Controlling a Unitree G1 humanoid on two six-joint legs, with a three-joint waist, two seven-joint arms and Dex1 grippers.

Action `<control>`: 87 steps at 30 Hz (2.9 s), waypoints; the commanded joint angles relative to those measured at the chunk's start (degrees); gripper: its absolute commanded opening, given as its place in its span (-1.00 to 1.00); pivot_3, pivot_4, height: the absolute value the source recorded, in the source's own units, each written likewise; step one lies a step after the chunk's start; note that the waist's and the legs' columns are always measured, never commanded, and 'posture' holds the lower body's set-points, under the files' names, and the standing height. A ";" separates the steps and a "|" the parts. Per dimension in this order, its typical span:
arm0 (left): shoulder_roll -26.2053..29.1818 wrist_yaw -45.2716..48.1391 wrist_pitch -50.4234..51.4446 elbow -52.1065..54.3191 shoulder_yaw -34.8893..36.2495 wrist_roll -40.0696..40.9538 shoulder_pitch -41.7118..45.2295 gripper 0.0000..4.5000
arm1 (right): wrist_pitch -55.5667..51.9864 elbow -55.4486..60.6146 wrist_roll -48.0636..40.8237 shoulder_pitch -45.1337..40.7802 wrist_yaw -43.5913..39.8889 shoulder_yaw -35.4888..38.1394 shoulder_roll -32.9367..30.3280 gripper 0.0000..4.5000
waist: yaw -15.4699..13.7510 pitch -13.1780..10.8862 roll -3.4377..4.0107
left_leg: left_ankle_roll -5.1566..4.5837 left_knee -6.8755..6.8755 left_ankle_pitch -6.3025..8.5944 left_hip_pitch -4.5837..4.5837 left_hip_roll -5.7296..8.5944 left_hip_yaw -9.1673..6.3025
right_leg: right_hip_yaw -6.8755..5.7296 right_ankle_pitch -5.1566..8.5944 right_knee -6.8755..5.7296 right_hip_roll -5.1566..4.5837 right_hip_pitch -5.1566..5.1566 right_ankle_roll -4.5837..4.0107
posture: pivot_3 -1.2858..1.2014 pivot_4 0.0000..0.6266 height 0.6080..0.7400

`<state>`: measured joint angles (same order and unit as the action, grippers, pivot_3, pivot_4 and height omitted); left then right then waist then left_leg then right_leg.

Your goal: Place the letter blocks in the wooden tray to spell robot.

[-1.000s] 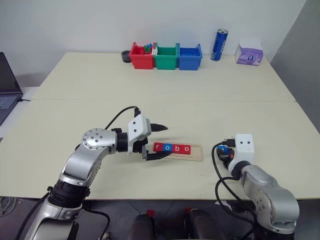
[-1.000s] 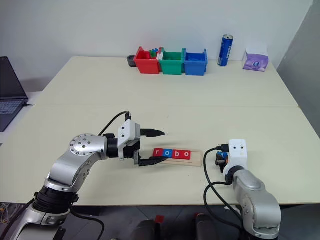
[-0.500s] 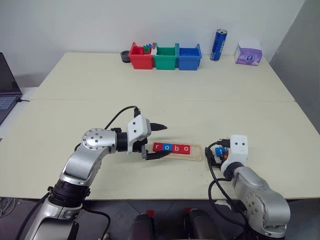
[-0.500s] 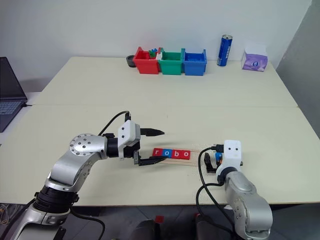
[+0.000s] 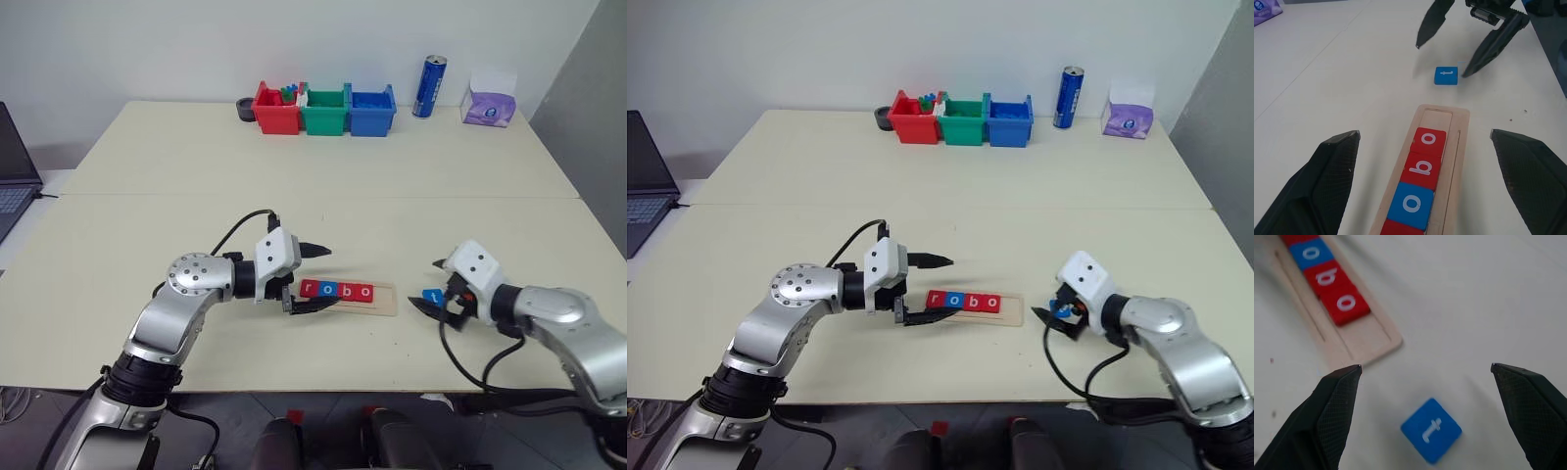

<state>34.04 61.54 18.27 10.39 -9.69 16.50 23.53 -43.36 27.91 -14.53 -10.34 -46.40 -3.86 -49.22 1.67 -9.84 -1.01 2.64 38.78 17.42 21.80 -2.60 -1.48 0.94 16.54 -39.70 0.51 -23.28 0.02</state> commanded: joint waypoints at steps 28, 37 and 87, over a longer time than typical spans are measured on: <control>5.30 -0.13 -3.46 -3.84 3.48 -1.44 -0.75 1.00 | 7.95 -14.71 1.38 -13.44 -16.77 -6.61 -1.01 -0.35 | 0.04 -0.02 0.00 | 0.02 0.06 -0.01 -0.05 -0.04 0.01 | 0.01 -0.01 -0.15 -0.04 -0.01 -0.01 | 0.03 -0.52 1.00; 6.45 2.22 -7.90 -6.04 2.30 -2.82 -0.97 1.00 | 6.15 -11.95 4.29 -20.09 -17.17 -14.59 3.20 -0.35 | -0.05 -0.02 0.01 | 0.02 0.10 -0.01 -0.03 -0.03 0.01 | -0.02 -0.01 -0.17 -0.06 -0.01 -0.01 | 0.03 -0.52 1.00; 5.25 1.38 -8.02 -3.80 1.70 -2.99 -2.33 1.00 | 13.74 -18.11 13.42 -23.89 -18.30 -17.28 3.20 0.09 | -0.06 -0.02 0.01 | 0.01 0.10 -0.01 -0.02 -0.03 0.01 | -0.04 -0.02 -0.20 -0.08 -0.03 -0.02 | 0.03 -0.52 1.00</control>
<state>39.49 63.07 10.81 4.27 -8.15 13.33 20.99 -32.84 9.52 -3.06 -34.02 -65.66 -21.58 -45.00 1.61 -9.86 -0.99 2.66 38.88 17.41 21.78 -2.64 -1.47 0.91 16.53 -39.90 0.43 -23.32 0.00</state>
